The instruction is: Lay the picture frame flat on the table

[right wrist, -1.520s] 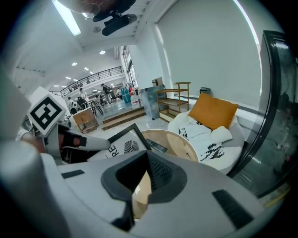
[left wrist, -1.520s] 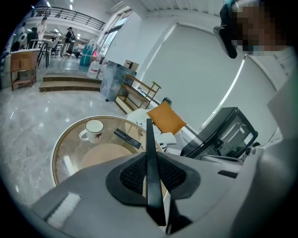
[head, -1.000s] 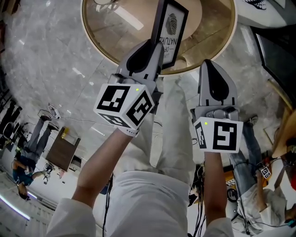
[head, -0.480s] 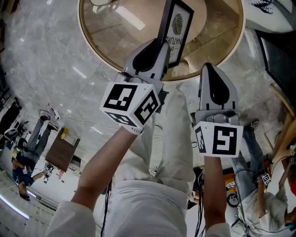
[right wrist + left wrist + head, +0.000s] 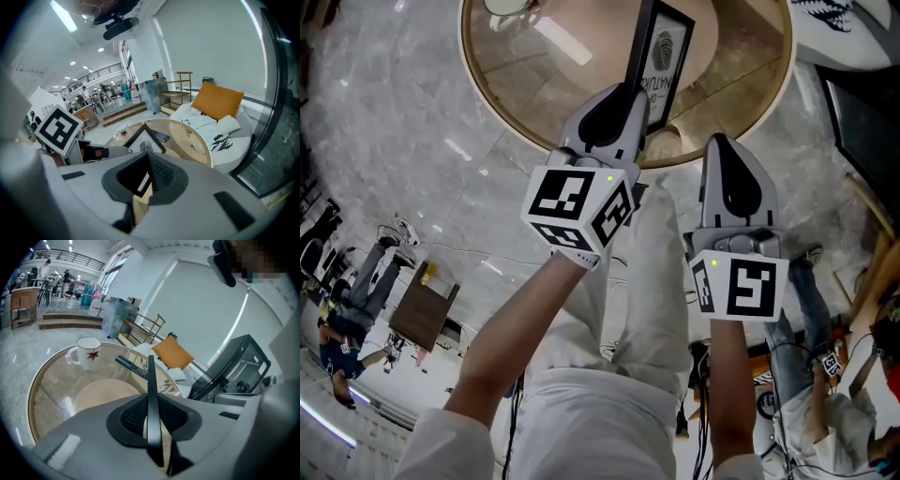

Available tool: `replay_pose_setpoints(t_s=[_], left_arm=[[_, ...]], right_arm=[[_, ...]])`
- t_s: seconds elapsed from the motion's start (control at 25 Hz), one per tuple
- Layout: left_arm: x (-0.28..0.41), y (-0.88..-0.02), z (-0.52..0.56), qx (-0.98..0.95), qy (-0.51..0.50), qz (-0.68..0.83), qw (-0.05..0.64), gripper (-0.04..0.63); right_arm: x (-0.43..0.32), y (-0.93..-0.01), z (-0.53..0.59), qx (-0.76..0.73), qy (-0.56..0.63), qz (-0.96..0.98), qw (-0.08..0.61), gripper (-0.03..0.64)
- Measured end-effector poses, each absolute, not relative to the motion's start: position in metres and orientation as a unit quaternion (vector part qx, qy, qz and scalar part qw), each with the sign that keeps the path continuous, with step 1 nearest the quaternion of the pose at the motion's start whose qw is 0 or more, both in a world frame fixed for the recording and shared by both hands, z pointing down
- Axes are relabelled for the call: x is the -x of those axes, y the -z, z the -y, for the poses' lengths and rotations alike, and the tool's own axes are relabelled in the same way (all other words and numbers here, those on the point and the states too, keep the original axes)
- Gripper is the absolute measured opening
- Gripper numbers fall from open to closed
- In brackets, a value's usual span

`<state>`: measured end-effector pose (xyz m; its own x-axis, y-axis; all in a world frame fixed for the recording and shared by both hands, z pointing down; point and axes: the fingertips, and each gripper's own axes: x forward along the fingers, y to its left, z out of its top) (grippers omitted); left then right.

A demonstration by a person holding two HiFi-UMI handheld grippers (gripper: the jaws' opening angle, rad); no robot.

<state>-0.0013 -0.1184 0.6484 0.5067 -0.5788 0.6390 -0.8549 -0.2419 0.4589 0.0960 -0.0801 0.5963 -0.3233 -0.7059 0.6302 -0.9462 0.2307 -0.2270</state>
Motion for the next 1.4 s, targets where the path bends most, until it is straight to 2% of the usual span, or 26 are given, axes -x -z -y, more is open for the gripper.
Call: replay_pose_setpoints(t_s=[1.4], left_arm=[[0.061, -0.695, 0.118, -0.734, -0.222, 0.516, 0.383, 0.092]], right_arm=[[-0.069, -0.594, 0.074, -0.529, -0.279, 0.772, 0.214, 0.005]])
